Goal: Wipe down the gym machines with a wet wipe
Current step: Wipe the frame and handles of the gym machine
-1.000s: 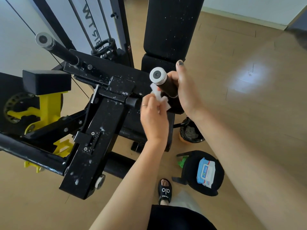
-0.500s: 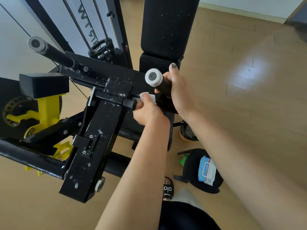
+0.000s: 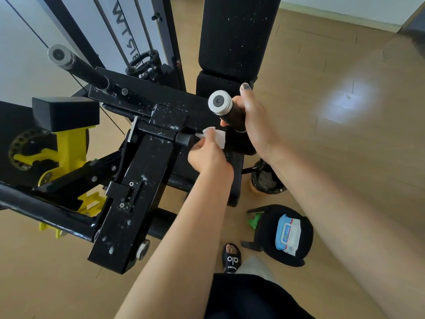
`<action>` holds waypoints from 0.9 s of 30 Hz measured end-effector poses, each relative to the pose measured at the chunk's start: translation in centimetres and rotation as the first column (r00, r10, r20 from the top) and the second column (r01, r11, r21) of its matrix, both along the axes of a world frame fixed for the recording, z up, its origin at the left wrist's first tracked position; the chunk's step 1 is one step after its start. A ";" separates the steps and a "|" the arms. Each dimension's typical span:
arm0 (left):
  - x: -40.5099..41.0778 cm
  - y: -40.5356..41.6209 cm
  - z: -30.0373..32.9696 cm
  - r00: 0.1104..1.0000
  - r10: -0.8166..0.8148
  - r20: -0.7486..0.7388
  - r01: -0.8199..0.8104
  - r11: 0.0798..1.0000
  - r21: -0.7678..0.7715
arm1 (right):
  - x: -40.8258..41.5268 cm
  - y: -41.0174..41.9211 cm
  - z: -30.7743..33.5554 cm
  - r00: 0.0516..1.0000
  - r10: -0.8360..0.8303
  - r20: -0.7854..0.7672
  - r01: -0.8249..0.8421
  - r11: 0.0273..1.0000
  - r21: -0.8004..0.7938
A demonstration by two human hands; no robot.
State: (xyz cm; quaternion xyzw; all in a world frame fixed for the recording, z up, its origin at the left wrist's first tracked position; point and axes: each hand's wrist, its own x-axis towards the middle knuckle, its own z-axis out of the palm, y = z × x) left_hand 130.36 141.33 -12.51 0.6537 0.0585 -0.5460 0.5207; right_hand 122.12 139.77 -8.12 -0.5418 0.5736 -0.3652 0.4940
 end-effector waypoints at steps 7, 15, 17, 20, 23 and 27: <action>-4.3 3.0 -0.9 0.967 -0.251 -0.052 0.252 0.967 0.025 | 0.4 0.1 -0.2 0.999 -0.041 -0.022 0.041 0.999 -0.015; 2.0 -0.3 -0.7 0.995 -0.069 0.065 0.075 0.993 -0.087 | 0.9 0.4 -0.1 0.996 -0.089 -0.020 0.089 0.996 -0.016; 1.6 -0.4 -0.8 0.996 -0.027 0.083 0.034 0.996 -0.079 | 0.9 0.4 -0.1 0.996 -0.088 -0.016 0.088 0.996 -0.020; 0.1 0.2 -0.5 0.997 0.039 0.061 -0.034 0.997 -0.070 | 1.0 0.4 -0.3 0.995 -0.103 -0.008 0.103 0.994 -0.026; -1.7 1.8 -1.2 0.995 -0.093 0.031 0.094 0.994 -0.048 | 1.3 0.4 -0.6 0.987 -0.159 0.023 0.160 0.986 -0.048; -1.5 3.2 -3.5 0.959 -0.283 -0.026 0.283 0.959 -0.007 | 1.6 0.3 -1.0 0.983 -0.181 0.021 0.182 0.982 -0.052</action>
